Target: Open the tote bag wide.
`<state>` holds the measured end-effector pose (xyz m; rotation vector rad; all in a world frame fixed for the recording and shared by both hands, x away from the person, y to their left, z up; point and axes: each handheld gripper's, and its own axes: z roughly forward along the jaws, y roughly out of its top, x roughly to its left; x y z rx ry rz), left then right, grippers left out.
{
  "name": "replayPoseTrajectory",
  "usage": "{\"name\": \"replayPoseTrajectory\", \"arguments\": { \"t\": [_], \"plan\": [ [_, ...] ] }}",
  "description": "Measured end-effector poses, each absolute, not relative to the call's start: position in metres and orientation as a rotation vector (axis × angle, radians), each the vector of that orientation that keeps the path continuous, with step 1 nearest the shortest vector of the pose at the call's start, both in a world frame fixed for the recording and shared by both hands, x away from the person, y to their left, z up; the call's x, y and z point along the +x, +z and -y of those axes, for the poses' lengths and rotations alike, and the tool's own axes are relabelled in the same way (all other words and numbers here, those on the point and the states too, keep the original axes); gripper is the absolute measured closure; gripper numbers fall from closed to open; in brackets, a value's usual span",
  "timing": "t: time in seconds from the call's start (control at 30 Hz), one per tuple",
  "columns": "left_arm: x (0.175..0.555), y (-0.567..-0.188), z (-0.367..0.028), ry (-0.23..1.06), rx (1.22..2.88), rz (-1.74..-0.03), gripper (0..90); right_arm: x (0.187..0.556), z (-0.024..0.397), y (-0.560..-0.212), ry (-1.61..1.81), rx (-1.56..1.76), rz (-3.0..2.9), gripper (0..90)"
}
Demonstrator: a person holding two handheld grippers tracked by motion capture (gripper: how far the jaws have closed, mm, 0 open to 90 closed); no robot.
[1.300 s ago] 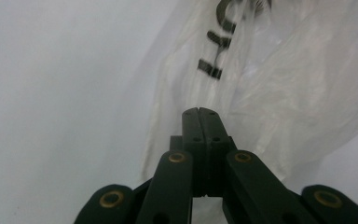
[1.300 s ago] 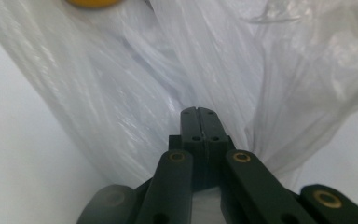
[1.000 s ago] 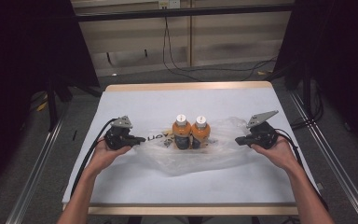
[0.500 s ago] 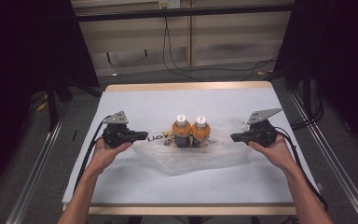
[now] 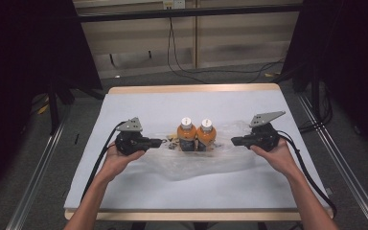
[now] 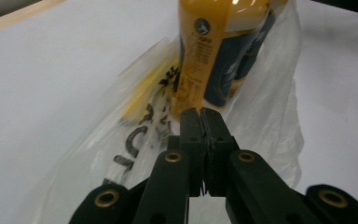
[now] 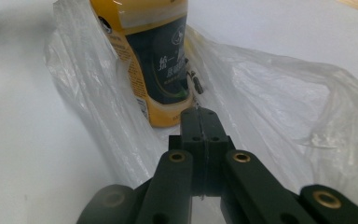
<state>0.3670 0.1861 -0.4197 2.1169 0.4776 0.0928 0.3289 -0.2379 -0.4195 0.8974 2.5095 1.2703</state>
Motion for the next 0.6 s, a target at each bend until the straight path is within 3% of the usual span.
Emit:
{"name": "replayPoseTrajectory", "arguments": {
  "t": [0.6],
  "plan": [
    [0.354, -0.419, -0.132, 0.059, 2.126, -0.413, 90.0, 0.331, 0.216, -0.414, 1.260, 0.841, -2.539, 90.0]
  ]
}}
